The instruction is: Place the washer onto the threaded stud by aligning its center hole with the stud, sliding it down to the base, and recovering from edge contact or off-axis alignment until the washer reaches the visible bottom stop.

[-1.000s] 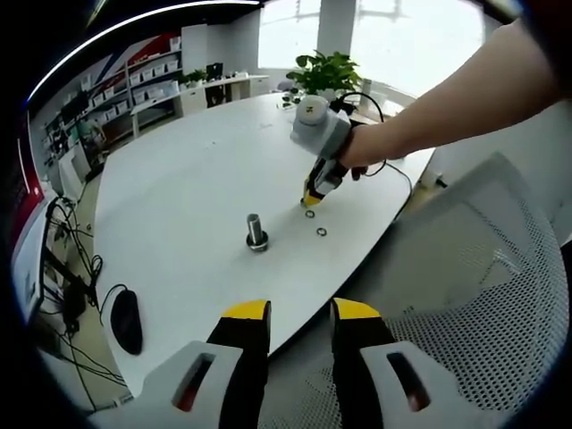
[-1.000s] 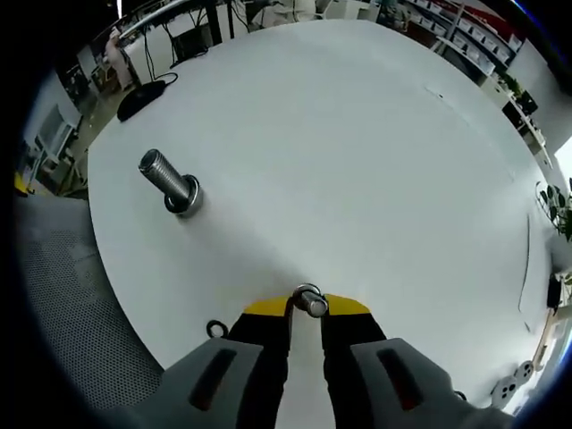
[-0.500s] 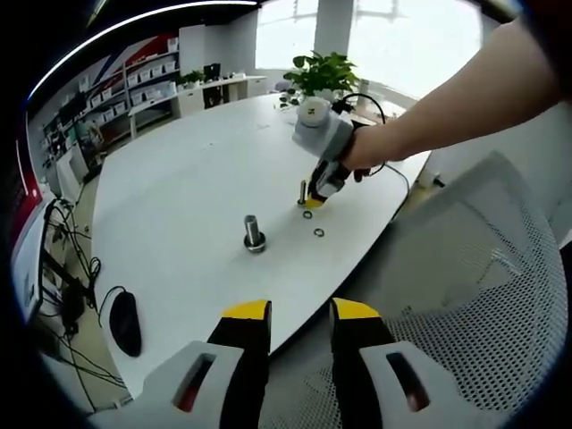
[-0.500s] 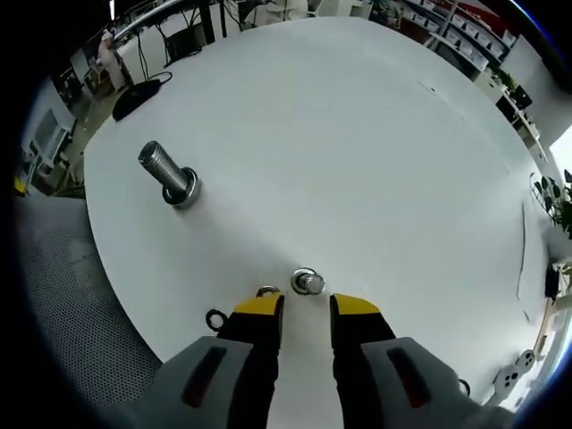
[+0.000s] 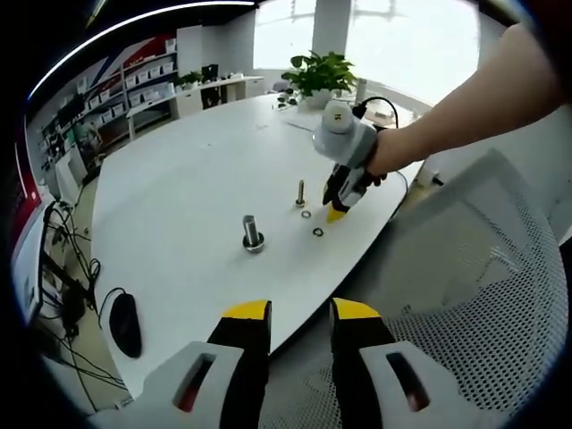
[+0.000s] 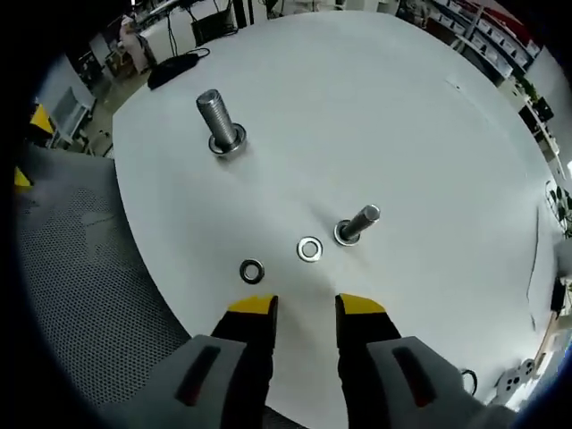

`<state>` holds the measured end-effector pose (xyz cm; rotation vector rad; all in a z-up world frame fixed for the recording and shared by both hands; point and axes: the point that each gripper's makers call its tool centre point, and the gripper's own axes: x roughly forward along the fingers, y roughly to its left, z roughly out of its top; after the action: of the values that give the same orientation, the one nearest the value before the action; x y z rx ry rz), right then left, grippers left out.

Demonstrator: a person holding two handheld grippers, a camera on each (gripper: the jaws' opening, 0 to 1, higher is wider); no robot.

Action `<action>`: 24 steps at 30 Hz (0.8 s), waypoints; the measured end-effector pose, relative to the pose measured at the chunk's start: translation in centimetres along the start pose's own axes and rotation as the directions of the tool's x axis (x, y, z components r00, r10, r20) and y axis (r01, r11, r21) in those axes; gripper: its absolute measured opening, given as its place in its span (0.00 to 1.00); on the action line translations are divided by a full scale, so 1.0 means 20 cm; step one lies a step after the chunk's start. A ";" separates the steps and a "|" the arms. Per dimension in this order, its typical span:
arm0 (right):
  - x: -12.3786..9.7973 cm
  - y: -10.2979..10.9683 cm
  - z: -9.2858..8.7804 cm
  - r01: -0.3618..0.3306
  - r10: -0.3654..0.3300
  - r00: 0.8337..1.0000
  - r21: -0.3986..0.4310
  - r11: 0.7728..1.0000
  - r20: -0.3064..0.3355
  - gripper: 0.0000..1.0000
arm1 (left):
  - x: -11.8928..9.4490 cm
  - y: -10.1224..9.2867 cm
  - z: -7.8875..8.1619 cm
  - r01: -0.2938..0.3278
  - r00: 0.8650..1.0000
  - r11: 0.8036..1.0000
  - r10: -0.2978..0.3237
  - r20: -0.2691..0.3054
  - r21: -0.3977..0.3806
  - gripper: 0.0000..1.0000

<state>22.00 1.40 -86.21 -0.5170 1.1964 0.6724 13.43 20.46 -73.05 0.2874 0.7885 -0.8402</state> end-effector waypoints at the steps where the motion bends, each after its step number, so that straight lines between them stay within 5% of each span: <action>1: 0.00 0.02 0.00 -0.001 0.001 1.000 -0.015 1.000 0.000 0.29 | 0.00 0.00 0.00 -0.001 1.000 1.000 0.001 0.000 0.000 0.24; 10: 0.05 0.15 0.05 -0.030 0.031 0.999 -0.083 0.996 0.014 0.29 | 0.00 0.00 0.00 -0.004 1.000 1.000 0.004 -0.003 0.001 0.24; 24: 0.06 0.15 0.08 -0.050 0.047 0.999 -0.134 0.990 -0.021 0.26 | 0.00 0.00 -0.01 -0.008 1.000 1.000 0.008 -0.007 0.002 0.24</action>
<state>21.25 4.84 -86.88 -0.6095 1.1887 0.7958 13.43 20.60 -73.17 0.2952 0.7926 -0.8330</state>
